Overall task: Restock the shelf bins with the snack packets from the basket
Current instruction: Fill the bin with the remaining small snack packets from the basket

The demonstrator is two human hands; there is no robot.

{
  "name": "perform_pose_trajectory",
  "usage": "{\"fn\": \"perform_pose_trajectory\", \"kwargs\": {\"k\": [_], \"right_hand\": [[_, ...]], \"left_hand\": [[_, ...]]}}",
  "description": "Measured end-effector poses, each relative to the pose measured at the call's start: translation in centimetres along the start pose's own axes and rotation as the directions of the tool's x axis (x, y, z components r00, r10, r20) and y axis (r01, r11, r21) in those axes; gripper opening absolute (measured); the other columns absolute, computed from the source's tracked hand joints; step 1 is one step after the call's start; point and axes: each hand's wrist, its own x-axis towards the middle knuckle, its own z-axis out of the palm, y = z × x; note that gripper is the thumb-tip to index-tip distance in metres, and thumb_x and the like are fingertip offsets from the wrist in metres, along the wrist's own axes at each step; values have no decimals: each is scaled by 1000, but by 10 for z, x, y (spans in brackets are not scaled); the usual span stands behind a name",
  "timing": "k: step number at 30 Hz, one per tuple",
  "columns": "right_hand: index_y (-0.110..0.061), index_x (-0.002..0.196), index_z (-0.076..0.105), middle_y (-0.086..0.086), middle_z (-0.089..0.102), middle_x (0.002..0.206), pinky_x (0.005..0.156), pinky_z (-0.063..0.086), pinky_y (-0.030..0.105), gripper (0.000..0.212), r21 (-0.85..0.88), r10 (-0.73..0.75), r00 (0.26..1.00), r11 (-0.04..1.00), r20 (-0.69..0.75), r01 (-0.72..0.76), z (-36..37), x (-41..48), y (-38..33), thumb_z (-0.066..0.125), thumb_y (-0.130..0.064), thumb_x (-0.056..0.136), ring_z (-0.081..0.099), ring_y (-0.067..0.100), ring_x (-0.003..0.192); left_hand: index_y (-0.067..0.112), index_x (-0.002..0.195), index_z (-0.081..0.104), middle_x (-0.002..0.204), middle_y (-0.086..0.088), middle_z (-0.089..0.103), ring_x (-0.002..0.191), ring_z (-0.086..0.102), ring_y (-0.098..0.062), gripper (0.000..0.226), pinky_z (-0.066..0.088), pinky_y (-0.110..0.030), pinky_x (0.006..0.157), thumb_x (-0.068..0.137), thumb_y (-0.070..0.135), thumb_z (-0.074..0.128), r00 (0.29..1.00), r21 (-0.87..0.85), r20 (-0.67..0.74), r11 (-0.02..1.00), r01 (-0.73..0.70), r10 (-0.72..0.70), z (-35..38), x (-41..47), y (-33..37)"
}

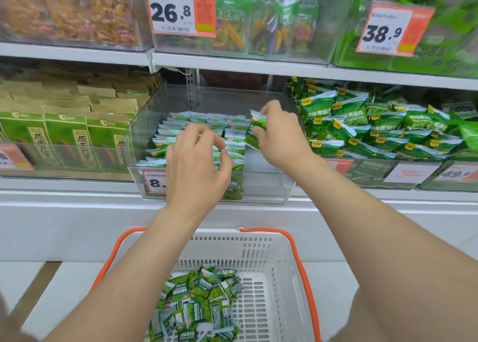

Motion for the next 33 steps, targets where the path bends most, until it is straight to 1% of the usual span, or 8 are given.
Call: {"fn": "perform_pose_trajectory", "kwargs": {"k": [6, 10, 13, 19, 21, 24, 27, 33], "right_hand": [[-7, 129, 57, 23, 54, 131, 84, 46, 42, 34, -239, 175, 975, 961, 138, -138, 31, 40, 13, 67, -13, 98, 58, 46, 116], [-2, 130, 53, 24, 51, 137, 88, 48, 41, 35, -273, 296, 934, 932, 200, -237, 50, 64, 16, 62, -5, 97, 57, 44, 122], [1, 139, 47, 24, 49, 143, 99, 49, 41, 45, -269, 360, 910, 915, 204, -301, 61, 81, 19, 59, -4, 96, 55, 41, 129], [7, 159, -1, 23, 33, 161, 110, 41, 35, 87, -179, 451, 879, 888, 156, -424, 77, 116, 25, 59, -5, 98, 40, 34, 147], [0, 161, -6, 23, 32, 161, 111, 41, 35, 95, -109, 461, 877, 887, 139, -449, 79, 120, 27, 63, 1, 95, 40, 34, 146], [-6, 161, 20, 20, 42, 153, 110, 44, 35, 85, -86, 429, 900, 902, 76, -423, 85, 125, 33, 67, 4, 91, 46, 34, 141], [-6, 124, 67, 14, 65, 127, 104, 52, 35, 33, -159, 331, 942, 935, 64, -318, 88, 127, 39, 66, -2, 91, 59, 31, 124], [-5, 117, 69, 14, 67, 120, 96, 56, 36, 26, -188, 282, 943, 950, 174, -250, 86, 117, 38, 61, -10, 93, 62, 32, 116]], "left_hand": [[21, 107, 73, 112, -1, 73, 111, 64, -28, 37, 47, -43, 96, 91, 48, 53, 880, 192, 475, 975, -108, 4, 6, 46, -16], [32, 149, 52, 166, 3, 37, 157, 23, -23, 65, 15, -56, 123, 90, 58, 38, 706, 181, 708, 971, -156, -19, 15, 58, -25], [41, 161, 28, 175, 8, 6, 162, -4, -23, 67, -3, -64, 125, 99, 62, 40, 590, 198, 800, 976, -93, -106, 21, 59, -31], [44, 163, 19, 175, 11, 8, 162, -5, -20, 73, 0, -68, 124, 97, 65, 45, 535, 154, 837, 988, -29, -115, 25, 62, -38], [44, 163, 18, 175, 11, 7, 162, -7, -21, 74, -1, -69, 124, 98, 64, 45, 526, 151, 843, 988, -24, -116, 26, 63, -37], [44, 164, 17, 175, 10, 5, 161, -9, -21, 74, -3, -68, 124, 98, 63, 45, 508, 152, 852, 988, -5, -128, 26, 64, -36], [44, 163, 17, 175, 11, 7, 161, -8, -21, 74, -3, -69, 124, 98, 63, 46, 510, 148, 851, 989, -1, -127, 27, 63, -38], [41, 161, 28, 172, 10, 22, 161, 2, -23, 70, 4, -67, 124, 97, 59, 50, 564, 132, 817, 991, 21, -121, 24, 62, -35]]}}
